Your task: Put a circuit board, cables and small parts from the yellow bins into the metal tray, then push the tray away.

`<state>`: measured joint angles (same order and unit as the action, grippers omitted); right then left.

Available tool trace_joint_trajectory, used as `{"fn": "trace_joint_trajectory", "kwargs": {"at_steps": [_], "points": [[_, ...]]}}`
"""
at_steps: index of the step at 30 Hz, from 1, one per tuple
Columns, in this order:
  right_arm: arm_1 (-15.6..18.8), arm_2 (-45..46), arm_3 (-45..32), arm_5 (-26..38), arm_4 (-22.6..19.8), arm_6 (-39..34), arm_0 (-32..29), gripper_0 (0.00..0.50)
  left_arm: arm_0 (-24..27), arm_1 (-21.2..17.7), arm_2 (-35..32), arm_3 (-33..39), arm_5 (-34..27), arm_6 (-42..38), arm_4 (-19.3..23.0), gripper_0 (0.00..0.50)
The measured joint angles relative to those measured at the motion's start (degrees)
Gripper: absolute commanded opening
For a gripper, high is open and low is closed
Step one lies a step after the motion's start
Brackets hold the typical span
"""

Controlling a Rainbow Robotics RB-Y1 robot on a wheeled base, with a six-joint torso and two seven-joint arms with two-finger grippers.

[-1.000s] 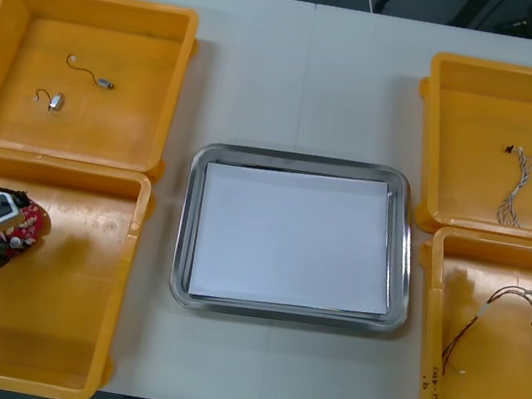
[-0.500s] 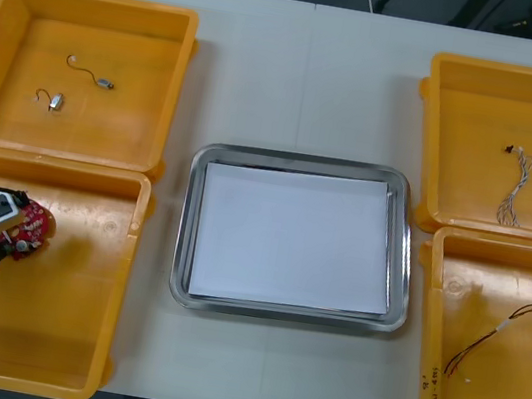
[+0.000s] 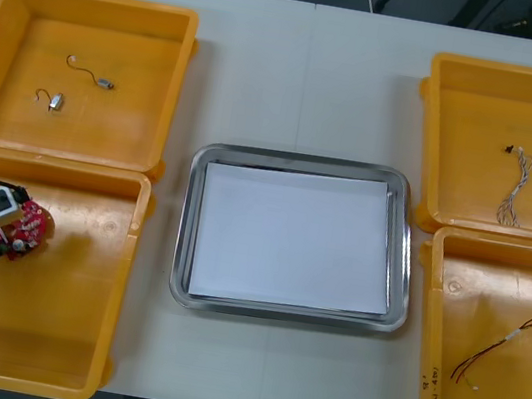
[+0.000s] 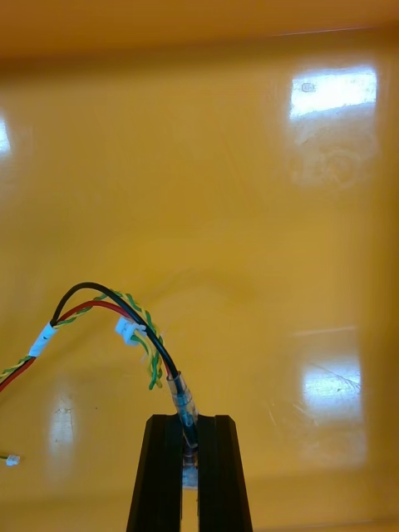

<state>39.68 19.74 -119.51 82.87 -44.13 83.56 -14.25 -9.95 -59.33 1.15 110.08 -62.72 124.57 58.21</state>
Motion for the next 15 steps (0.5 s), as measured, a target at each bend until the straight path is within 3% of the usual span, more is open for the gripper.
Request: {"fn": "trace_joint_trajectory", "kwargs": {"at_steps": [4, 5, 6, 8, 10, 11, 12, 15], "points": [[0.0, 0.0, 0.0, -0.1, 0.0, 0.0, 0.0, 0.051, 0.0, 0.0, -1.9, 0.4, -2.1, 0.0, 0.5, 0.0], [0.0, 0.0, 0.0, -0.1, 0.0, 0.0, 0.0, 0.083, 0.0, 0.0, -2.3, 0.5, -2.4, 0.0, 0.6, 0.0], [0.0, 0.0, 0.0, -0.1, 0.0, 0.0, 0.0, 0.174, 0.1, 0.0, -2.6, 0.7, -2.7, 0.0, 0.7, 0.0], [0.0, 0.0, 0.0, -0.1, 0.0, 0.0, 0.0, 0.258, 0.3, 0.0, -3.2, 0.9, -3.4, 0.0, 0.9, 0.0], [0.0, 0.0, 0.0, -0.2, 0.0, 0.0, 0.0, 0.422, 0.6, 0.0, -3.8, 1.3, -4.6, 0.0, 1.2, 0.0], [0.0, 0.0, 0.0, -0.2, 0.0, 0.0, 0.0, 0.474, 0.8, 0.0, -4.2, 1.6, -5.2, 0.0, 1.3, 0.0], [0.0, 0.0, 0.0, -0.2, 0.0, 0.0, 0.0, 0.496, 1.0, 0.0, -4.7, 1.9, -6.1, 0.0, 1.4, 0.0], [0.0, 0.0, 0.0, -0.2, 0.0, 0.0, 0.0, 0.5, 1.6, 0.0, -6.4, 3.6, -9.0, 0.0, 1.5, 0.0]]}}
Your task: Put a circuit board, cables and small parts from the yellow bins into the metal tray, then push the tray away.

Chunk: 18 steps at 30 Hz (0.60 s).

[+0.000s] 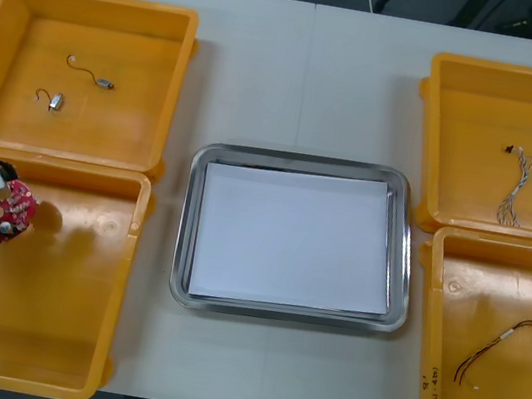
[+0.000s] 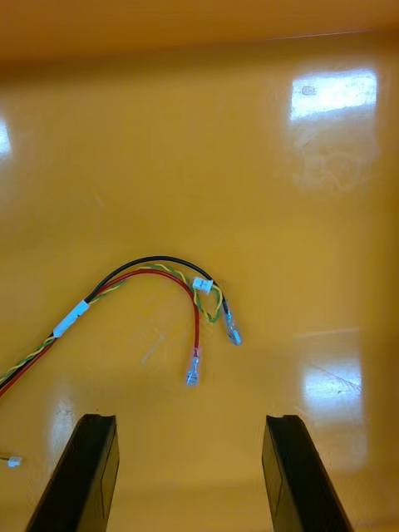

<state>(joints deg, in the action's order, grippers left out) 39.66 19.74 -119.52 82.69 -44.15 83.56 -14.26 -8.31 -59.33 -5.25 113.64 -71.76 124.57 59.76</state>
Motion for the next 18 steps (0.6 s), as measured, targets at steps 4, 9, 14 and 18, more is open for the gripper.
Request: {"fn": "trace_joint_trajectory", "kwargs": {"at_steps": [4, 9, 14, 18], "points": [[0.0, 0.0, 0.0, 0.0, 0.0, 0.0, 0.0, 0.5, 1.0, 0.0, -2.5, 2.4, -5.1, 0.0, 0.0, 0.0], [0.0, 0.0, 0.0, 0.0, 0.0, 0.0, 0.0, 0.5, 2.6, 0.3, -5.0, 4.8, -10.0, 0.0, 0.0, 0.0], [0.0, 0.0, -0.1, 0.7, 0.0, 0.0, 0.4, 0.5, 4.3, 0.9, -6.1, 8.5, -14.9, 0.0, -0.4, 0.0], [0.0, 0.0, -0.1, 3.2, 0.1, -1.6, 1.6, 0.5, 5.8, 1.6, -6.2, 13.0, -19.3, 0.0, -2.4, 0.0]]}}
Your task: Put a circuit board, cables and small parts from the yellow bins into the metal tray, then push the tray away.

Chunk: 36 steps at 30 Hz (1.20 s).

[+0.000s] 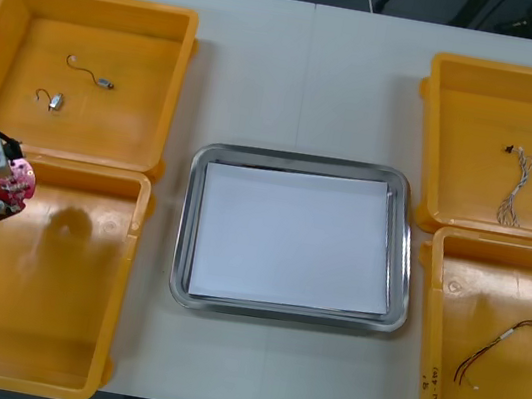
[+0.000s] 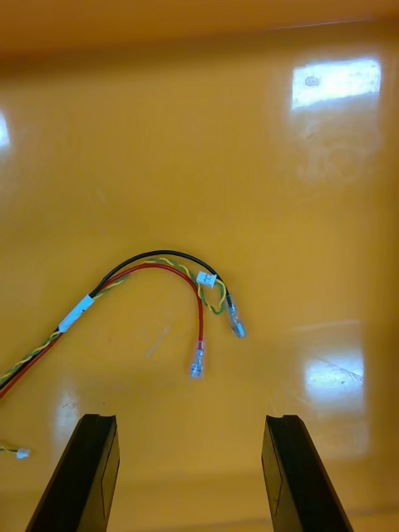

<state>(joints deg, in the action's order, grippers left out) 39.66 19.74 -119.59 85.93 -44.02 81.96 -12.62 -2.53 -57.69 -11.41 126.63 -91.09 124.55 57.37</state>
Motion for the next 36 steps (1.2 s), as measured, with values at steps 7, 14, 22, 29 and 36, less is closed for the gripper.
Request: {"fn": "trace_joint_trajectory", "kwargs": {"at_steps": [7, 14, 22, 29, 36], "points": [[0.0, 0.0, 0.0, 4.3, 1.4, -10.1, 4.3, 0.5, 4.4, 2.8, 0.0, 6.1, -9.8, -2.8, -0.9, 0.0], [0.0, 0.0, 0.0, 7.8, 1.5, -19.4, 9.0, 0.5, 9.8, 5.7, 0.2, 9.4, -17.1, -17.5, -0.9, 0.0], [-1.2, 0.0, 0.0, 8.0, 2.3, -31.0, 10.8, 0.5, 16.0, 8.0, 4.7, 11.6, -18.4, -26.9, -1.0, 0.0], [-4.1, 0.0, 0.2, 8.1, 4.7, -34.4, 10.9, 0.5, 20.5, 9.4, 11.0, 11.8, -18.5, -29.0, -2.4, 0.0], [-6.8, 0.0, 2.7, 7.8, 5.8, -35.3, 10.9, 0.5, 25.0, 11.6, 18.7, 11.8, -18.5, -44.4, -4.6, 0.0]]}}
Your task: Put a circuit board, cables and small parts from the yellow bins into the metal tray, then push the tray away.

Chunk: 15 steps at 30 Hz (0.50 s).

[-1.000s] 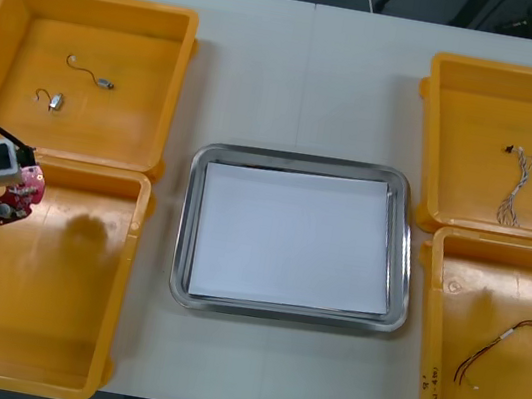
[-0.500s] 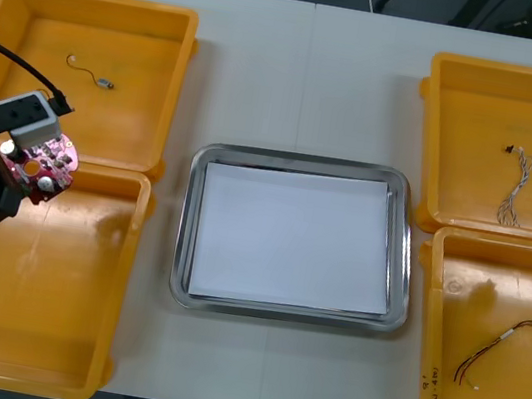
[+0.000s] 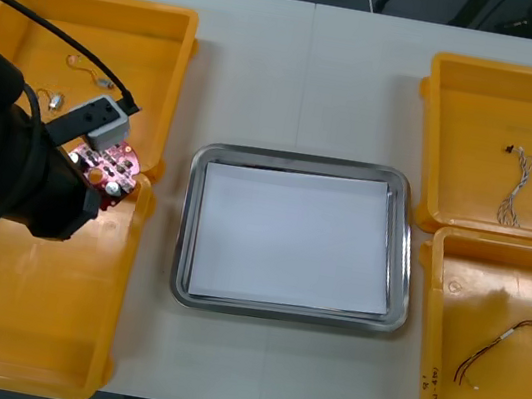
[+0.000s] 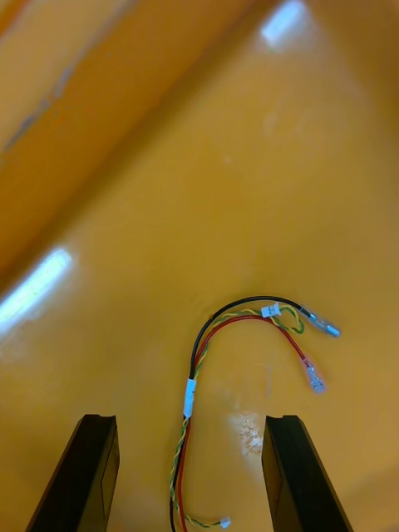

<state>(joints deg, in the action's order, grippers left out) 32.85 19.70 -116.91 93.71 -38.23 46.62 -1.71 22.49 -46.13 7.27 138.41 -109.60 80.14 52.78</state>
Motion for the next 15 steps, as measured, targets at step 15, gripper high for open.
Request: {"fn": "trace_joint_trajectory", "kwargs": {"at_steps": [15], "points": [[-1.2, -3.4, 5.9, -6.0, 1.3, 0.0, 0.1, 0.5, 9.1, 5.1, 14.0, -0.8, 0.0, -3.8, -2.8, 0.0]]}}
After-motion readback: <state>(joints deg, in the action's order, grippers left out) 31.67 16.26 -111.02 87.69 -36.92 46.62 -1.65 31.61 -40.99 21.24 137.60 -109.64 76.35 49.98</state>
